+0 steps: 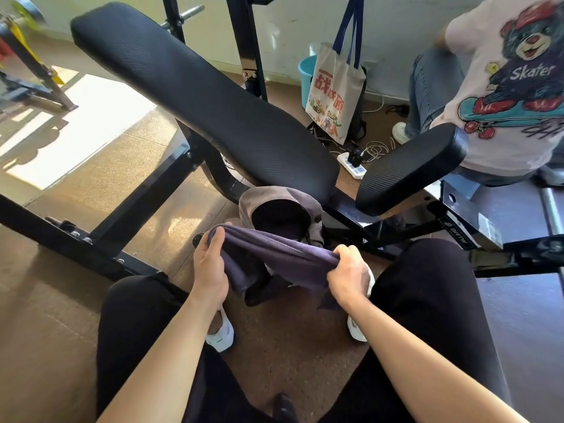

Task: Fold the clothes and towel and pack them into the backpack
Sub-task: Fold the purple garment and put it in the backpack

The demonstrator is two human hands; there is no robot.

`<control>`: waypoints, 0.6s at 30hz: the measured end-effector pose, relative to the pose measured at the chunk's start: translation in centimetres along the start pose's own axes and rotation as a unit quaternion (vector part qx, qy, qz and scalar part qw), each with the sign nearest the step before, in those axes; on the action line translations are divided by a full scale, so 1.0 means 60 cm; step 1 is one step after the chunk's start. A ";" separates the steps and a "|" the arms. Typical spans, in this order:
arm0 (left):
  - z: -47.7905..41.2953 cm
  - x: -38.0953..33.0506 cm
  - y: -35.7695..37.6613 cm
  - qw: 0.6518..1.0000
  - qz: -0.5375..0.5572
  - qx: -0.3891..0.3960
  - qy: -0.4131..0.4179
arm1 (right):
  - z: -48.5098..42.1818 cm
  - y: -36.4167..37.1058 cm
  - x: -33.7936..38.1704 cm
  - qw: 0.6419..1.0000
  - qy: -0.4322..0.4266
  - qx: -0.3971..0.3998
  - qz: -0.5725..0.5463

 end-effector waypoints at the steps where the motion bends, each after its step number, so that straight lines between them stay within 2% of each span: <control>1: 0.001 0.000 0.000 1.000 0.008 0.003 -0.006 | -0.002 -0.002 0.001 1.000 -0.008 -0.001 0.008; 4: 0.012 -0.001 0.006 0.998 -0.066 -0.008 -0.001 | -0.009 0.008 0.002 0.997 -0.010 0.038 -0.060; 6: 0.025 -0.007 0.023 0.980 -0.186 0.053 0.054 | -0.009 0.015 0.026 0.984 -0.071 0.076 -0.142; 7: 0.029 -0.007 0.033 0.955 -0.265 0.101 0.084 | -0.005 0.015 0.043 0.974 -0.109 0.091 -0.174; 9: 0.039 0.013 0.056 0.881 -0.413 0.201 0.114 | 0.004 0.015 0.074 0.955 -0.171 0.106 -0.217; 11: 0.052 0.049 0.074 0.815 -0.492 0.287 0.102 | 0.013 0.014 0.092 0.945 -0.207 0.106 -0.229; 12: 0.056 0.066 0.080 0.796 -0.514 0.307 0.092 | 0.017 0.014 0.097 0.943 -0.218 0.107 -0.227; 15: 0.052 0.086 0.086 0.772 -0.559 0.274 0.124 | 0.025 0.016 0.105 0.936 -0.254 0.122 -0.212; 18: 0.037 0.065 0.081 0.784 -0.559 0.213 0.164 | 0.020 0.009 0.108 0.937 -0.291 0.104 -0.162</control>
Point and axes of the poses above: each hand's wrist, its own z-axis away from the middle knuckle, its own y-axis out of the palm, x = y × z, the point moved 6 cm from there along -z, towards the middle knuckle, and after that the axes turned 10 degrees about -y, right-handed, at the moved point
